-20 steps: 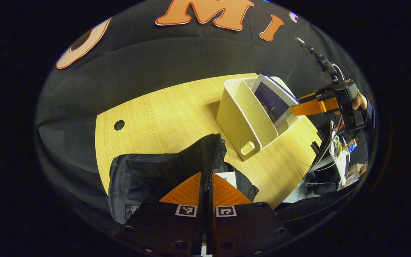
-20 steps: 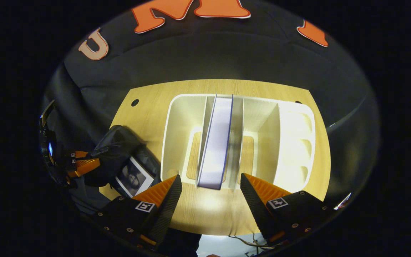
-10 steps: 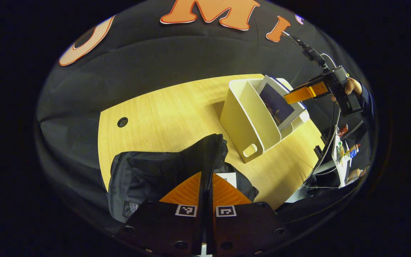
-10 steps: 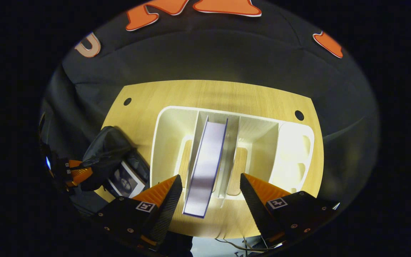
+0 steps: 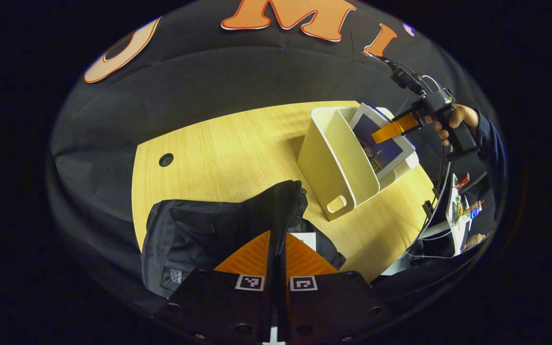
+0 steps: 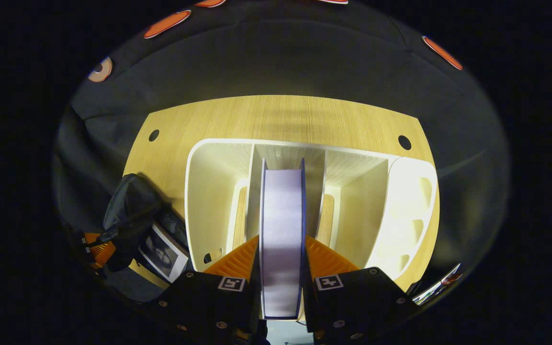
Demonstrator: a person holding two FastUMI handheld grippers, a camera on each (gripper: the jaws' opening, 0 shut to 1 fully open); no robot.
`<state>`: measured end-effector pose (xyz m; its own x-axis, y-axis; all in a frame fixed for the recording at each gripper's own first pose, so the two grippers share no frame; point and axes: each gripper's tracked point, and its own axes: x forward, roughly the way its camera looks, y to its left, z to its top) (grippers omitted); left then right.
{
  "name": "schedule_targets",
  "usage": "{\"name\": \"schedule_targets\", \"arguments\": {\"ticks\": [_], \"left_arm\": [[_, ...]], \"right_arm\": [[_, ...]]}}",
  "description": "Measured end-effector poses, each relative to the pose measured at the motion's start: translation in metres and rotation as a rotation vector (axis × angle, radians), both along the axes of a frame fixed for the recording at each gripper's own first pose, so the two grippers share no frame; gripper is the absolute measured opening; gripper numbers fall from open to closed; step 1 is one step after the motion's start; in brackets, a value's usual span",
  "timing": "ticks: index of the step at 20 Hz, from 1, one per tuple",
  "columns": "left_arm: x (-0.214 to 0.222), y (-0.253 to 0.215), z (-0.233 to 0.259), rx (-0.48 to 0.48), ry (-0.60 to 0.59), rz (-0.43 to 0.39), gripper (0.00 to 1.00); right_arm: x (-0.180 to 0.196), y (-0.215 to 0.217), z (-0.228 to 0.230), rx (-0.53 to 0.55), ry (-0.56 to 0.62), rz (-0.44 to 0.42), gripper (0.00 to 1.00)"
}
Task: Open the schoolbag, grab two books from the bookshelf and put them into the schoolbag.
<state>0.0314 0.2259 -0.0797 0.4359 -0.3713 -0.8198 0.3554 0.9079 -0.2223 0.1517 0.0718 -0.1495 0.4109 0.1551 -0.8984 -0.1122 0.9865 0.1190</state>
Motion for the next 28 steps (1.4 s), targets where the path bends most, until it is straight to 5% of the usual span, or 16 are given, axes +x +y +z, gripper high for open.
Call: {"name": "schedule_targets", "arguments": {"ticks": [13, 28], "left_arm": [[-0.001, 0.001, 0.000, -0.040, -0.028, -0.096, 0.05], [-0.004, 0.000, 0.001, -0.075, -0.047, -0.207, 0.06]], "right_arm": [[-0.057, -0.011, 0.019, 0.070, 0.000, -0.185, 0.35], [-0.180, 0.003, 0.013, 0.187, -0.010, -0.368, 0.34]]}}
